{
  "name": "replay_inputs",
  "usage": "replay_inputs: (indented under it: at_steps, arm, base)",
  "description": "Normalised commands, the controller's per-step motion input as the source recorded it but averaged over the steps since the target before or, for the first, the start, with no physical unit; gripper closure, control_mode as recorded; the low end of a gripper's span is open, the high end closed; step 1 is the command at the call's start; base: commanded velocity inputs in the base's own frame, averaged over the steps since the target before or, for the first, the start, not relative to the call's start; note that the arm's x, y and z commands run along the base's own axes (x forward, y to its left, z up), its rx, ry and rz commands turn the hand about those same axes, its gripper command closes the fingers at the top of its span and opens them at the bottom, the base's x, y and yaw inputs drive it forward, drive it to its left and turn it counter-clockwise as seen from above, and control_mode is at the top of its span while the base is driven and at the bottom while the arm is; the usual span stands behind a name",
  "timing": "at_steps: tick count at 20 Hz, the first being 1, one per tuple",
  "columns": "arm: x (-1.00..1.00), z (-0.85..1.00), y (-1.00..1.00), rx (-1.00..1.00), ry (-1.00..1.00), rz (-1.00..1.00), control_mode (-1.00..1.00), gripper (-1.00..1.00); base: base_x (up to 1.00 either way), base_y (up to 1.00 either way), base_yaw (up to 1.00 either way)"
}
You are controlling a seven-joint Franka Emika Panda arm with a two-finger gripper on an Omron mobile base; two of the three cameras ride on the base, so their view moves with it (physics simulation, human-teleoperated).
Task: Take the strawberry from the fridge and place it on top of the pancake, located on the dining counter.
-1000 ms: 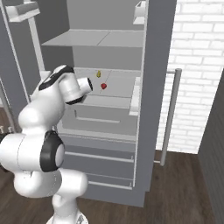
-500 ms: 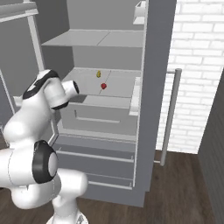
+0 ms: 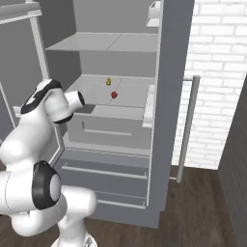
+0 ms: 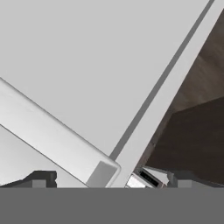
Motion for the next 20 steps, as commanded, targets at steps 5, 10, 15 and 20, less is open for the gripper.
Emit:
replay_inputs:
  at_steps: [5, 10, 15, 20]
  arm:
    - [0.00, 0.01, -0.31, -0.11, 0.00, 0.00, -1.00, -1.00]
    - [0.00, 0.05, -0.76, -0.38, -0.06, 0.04, -1.00, -1.00]
    - [-0.22, 0.00, -0.84, -0.52, -0.26, 0.40, -1.00, -1.00]
    - [-0.60, 0.00, -0.58, -0.53, -0.29, 0.68, -1.00, -1.00]
  base:
    - [0.00, 0.00, 0.00]
    - [0.00, 0.00, 0.00]
    - [0.00, 0.00, 0.00]
    - [0.00, 0.00, 0.00]
